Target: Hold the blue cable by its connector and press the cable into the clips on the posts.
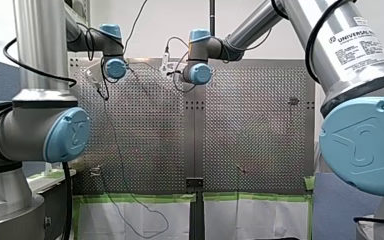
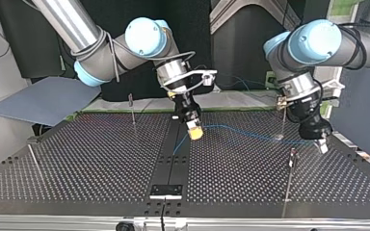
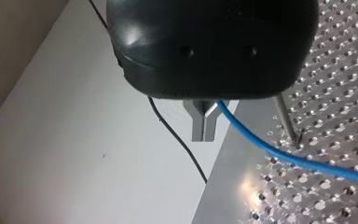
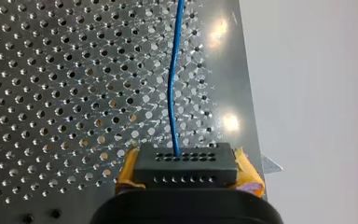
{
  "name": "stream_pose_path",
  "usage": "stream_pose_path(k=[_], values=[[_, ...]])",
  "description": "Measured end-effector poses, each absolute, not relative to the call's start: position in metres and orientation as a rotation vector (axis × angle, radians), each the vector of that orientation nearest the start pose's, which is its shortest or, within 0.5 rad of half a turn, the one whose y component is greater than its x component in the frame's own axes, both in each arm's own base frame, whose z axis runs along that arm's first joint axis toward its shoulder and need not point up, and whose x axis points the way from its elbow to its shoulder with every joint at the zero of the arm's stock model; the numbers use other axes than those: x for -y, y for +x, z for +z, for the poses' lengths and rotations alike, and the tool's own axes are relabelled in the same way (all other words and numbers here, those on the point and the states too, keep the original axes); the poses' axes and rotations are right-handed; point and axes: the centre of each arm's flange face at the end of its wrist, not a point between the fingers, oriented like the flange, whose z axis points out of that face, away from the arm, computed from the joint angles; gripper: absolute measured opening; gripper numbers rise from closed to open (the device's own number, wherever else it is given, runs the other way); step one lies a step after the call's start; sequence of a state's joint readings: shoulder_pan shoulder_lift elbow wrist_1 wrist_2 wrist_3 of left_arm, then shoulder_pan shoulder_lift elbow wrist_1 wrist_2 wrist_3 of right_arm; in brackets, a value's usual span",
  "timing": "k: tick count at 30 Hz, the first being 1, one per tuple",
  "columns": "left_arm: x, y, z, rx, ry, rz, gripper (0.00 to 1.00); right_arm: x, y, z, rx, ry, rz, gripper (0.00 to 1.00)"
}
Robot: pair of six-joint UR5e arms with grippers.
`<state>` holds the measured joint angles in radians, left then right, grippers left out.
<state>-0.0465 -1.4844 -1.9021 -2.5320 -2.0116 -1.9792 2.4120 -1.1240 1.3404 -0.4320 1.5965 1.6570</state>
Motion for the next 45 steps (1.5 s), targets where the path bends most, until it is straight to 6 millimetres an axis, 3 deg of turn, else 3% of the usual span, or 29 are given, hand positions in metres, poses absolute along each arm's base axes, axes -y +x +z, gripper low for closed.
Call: stream_pose_path(k=[11,29,38,45], values=[[0.097,0.48,0.415,-1.121,-0.593,-0.124,0.0,0.362,0.598,0.389,0.692,1.549,2.007,0.0],[0.079,0.491,0.415,-1.103,-0.569,-0.145,0.0,0.379,0.588,0.388,0.71,1.533,1.985,0.0],[0.072,0.507,0.395,-1.139,-0.556,-0.158,0.0,0.386,0.583,0.388,0.718,1.525,1.976,0.0],[0.06,0.517,0.402,-1.096,-0.55,-0.191,0.0,0.393,0.579,0.388,0.727,1.518,1.969,0.0]])
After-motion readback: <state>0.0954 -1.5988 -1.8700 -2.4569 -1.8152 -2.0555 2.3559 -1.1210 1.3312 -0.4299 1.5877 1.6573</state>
